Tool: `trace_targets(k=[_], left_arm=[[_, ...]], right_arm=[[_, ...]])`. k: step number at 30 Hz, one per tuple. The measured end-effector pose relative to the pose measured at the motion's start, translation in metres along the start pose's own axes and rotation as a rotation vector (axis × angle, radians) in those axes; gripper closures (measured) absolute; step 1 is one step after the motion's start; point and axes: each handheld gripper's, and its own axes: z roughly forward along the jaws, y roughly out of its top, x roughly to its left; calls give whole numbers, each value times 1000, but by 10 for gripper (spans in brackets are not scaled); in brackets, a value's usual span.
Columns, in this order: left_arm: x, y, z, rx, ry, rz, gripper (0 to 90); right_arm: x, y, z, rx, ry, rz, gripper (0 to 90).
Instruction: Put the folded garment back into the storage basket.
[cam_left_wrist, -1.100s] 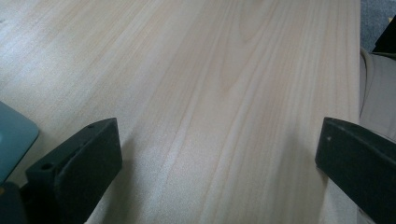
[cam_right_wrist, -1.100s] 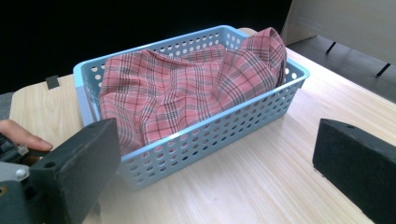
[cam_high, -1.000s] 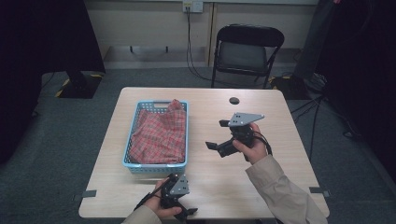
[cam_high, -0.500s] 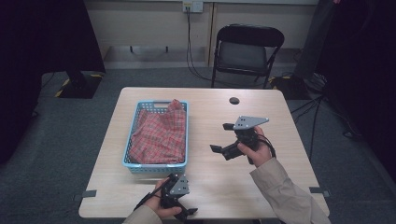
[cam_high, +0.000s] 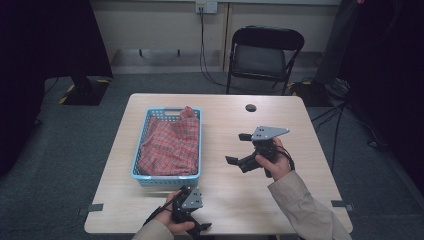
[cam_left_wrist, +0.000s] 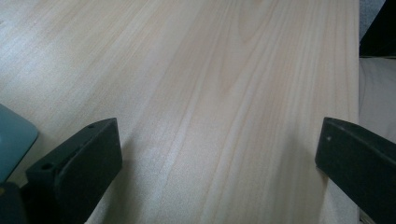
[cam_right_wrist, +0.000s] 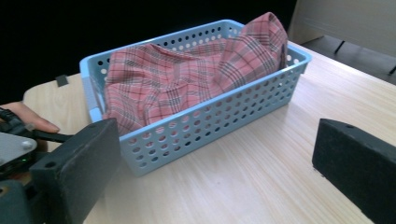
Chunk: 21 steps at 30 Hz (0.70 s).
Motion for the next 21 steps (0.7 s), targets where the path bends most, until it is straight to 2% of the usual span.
trace_targets(k=[6, 21], left_arm=[[1, 0, 0, -1, -5, 5, 0], [1, 0, 0, -1, -6, 6, 0]], right_arm=[[-3, -4, 0, -19, 7, 6, 10], [-11, -18, -5, 1, -22, 1, 1]])
